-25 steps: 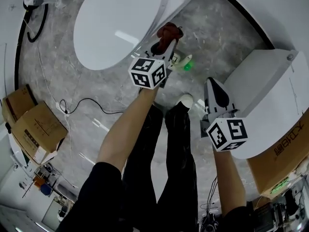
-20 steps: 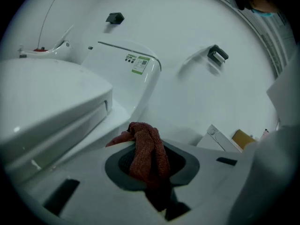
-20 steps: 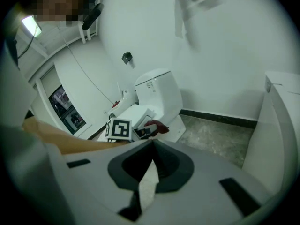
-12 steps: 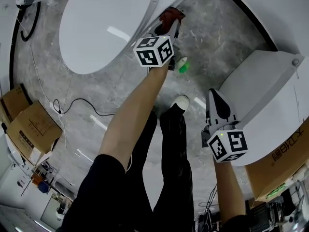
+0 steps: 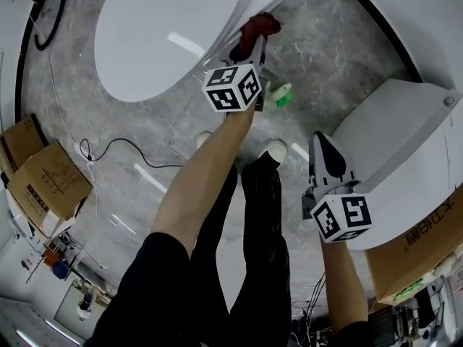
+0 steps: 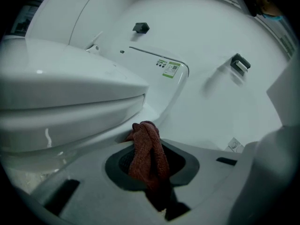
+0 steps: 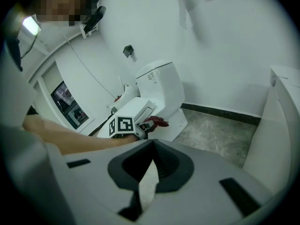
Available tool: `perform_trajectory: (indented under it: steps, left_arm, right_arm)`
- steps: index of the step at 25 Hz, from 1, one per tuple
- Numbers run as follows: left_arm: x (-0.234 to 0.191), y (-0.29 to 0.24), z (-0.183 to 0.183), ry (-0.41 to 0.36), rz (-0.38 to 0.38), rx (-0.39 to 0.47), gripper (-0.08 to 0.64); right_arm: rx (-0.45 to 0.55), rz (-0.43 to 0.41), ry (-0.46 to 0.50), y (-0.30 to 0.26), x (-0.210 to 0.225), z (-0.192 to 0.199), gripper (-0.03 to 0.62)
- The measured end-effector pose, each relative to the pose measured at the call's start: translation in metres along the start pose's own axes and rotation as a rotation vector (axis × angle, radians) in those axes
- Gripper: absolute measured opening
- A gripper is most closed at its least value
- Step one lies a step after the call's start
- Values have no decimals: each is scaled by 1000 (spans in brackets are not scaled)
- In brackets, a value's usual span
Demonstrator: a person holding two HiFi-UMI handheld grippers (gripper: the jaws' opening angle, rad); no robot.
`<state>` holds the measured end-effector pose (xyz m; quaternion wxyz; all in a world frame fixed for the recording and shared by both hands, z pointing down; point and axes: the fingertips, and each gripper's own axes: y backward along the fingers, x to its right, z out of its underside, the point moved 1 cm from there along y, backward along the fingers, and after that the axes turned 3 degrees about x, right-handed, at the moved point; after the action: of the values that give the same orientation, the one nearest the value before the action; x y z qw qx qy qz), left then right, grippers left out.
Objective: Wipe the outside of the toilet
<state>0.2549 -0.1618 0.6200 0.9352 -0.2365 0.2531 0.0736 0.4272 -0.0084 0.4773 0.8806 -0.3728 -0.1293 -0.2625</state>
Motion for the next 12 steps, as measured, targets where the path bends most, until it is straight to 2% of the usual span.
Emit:
perform_trajectory:
  steps: [12]
  left_arm:
    - [-46, 68, 19, 53, -83, -3, 69]
  right_arm:
    - [-29, -53, 35, -15, -45, 11, 3]
